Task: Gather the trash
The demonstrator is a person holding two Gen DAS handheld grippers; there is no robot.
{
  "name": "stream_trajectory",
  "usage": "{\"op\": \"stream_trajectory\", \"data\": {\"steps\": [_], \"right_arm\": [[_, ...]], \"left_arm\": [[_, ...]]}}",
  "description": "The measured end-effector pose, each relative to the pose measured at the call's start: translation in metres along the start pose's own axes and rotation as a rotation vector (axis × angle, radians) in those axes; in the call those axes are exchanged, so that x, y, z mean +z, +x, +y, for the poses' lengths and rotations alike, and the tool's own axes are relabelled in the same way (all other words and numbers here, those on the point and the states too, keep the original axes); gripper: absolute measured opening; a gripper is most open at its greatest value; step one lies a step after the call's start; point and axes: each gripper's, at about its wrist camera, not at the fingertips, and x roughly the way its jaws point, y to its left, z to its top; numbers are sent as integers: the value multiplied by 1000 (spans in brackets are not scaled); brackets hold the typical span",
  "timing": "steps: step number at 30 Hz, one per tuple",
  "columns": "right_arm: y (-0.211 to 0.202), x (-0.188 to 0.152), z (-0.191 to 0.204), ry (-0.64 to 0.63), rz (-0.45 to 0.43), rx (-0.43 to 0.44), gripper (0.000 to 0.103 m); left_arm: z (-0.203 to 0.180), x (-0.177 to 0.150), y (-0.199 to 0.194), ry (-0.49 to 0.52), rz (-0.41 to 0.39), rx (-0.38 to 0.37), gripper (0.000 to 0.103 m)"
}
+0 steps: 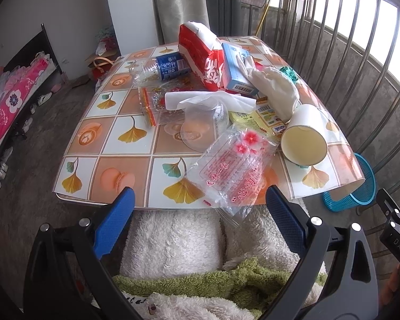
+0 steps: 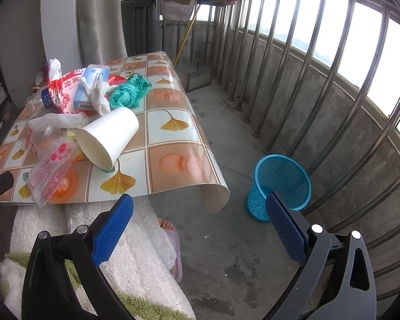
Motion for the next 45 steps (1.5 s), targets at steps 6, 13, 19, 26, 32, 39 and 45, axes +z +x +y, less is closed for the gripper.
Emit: {"op": "stream_trajectory", "data": {"steps": [6, 13, 19, 26, 32, 39, 45], "right_arm": [[-1, -1, 0, 0, -2, 1, 97], [0, 1, 0, 3, -2, 3, 97], [0, 2, 1, 5, -4, 5, 97], [0, 2, 1, 6, -6, 8, 97], [0, 3, 4, 7, -8, 8, 97], [0, 4, 5, 9, -10, 11, 97], [3, 11, 15, 23, -15, 60, 97]], "left_arm": [[2, 0, 0, 0, 1, 0, 94], [2, -1, 0, -1, 1, 1, 94], [4, -1, 1, -1, 1, 1, 94], [4, -2, 1, -1, 3, 2, 94], [6, -2, 1, -3, 4, 2, 94], [7, -3, 2, -1, 7, 0, 94], [20, -1, 9, -25, 9, 3, 94]]}}
